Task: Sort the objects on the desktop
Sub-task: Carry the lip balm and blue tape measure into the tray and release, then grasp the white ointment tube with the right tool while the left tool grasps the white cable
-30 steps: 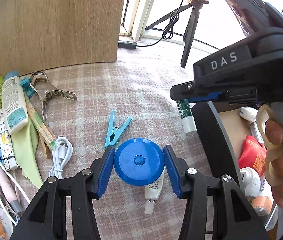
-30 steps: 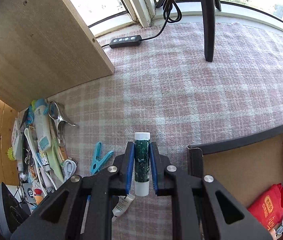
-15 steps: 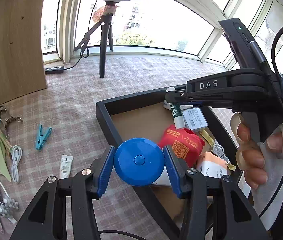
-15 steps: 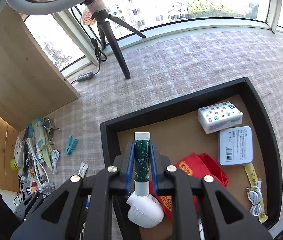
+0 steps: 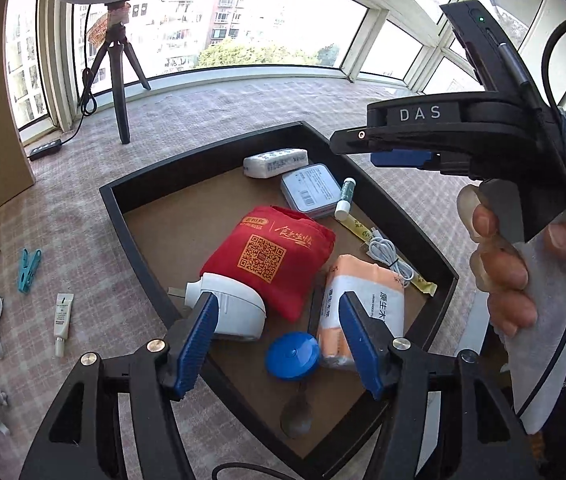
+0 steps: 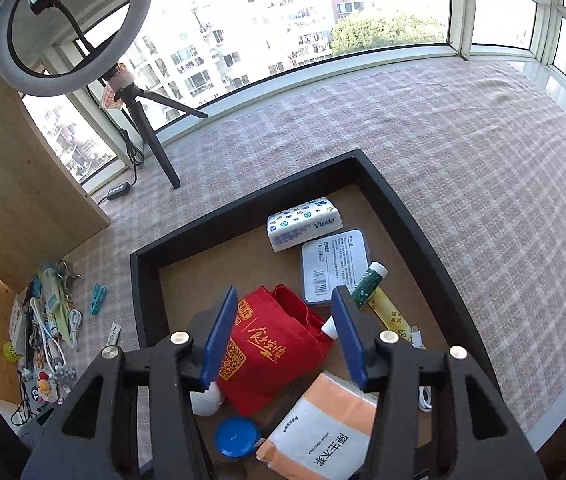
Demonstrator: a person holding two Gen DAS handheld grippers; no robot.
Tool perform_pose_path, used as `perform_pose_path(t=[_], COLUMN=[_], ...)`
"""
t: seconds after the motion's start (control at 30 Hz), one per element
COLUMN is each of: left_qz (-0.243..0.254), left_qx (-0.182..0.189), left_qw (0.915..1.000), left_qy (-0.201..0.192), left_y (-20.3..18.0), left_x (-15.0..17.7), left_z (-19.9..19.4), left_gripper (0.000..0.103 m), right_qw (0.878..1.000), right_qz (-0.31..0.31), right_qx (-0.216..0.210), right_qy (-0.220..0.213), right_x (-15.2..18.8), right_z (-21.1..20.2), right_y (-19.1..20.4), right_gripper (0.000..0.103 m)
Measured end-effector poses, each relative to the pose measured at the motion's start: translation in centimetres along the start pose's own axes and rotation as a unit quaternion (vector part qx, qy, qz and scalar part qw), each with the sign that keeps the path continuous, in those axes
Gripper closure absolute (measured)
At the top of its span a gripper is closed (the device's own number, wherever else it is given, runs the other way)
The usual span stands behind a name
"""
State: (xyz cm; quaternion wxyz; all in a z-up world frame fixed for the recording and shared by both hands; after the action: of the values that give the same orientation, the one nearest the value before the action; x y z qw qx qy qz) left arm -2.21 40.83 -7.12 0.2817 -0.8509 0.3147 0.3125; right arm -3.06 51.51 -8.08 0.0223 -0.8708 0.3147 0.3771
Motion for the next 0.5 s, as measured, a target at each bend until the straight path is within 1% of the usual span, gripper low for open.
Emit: perform_pose_path(t=[0.1,0.27,0.37,0.5], left_qz=[-0.013,-0.034,-0.054,-0.075], left_qx=[-0.022,-0.069,-0.097,-0.141], left_qw=[0.9996,0.9968,0.9936,0.9871], left_qy=[-0.009,-0.02,-0.02,-0.016], left_y=[2.2,7.0,10.3,14.8], left_x=[-0.3,-0.3,0.0,0.9], left_z=[-0.7,-1.9,-2.8,-3.8], left_gripper=[0.045,0.045,0.045,0.046], right_qw=[1.0,0.999,0.997,0.994], right_qz=[-0.014,-0.031,-0.047,-0.071], right_qx=[-0.01,-0.036,-0.052,-0.074], right_qy=[-0.005,0.005,0.015,0.026], right_x=[0.0,0.9,1.9,3.3], right_z=[-0.3,-0.2,0.0,0.4], right_y=[1.4,4.6,7.1,10.6], right_gripper=[0.055,0.055,0.055,0.055])
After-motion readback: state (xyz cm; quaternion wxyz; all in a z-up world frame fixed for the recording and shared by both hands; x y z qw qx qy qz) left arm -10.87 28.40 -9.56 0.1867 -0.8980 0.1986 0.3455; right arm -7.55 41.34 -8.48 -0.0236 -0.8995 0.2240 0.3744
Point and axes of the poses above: each gripper's, at about its wrist camera, not at the fingertips, and z roughly the way its jaws point, y to its left, x to its underside, the point moved 6 cm from there along z, roughly the way its jaws point, and after that the axes turned 14 degrees about -y, right-handed, at the moved point
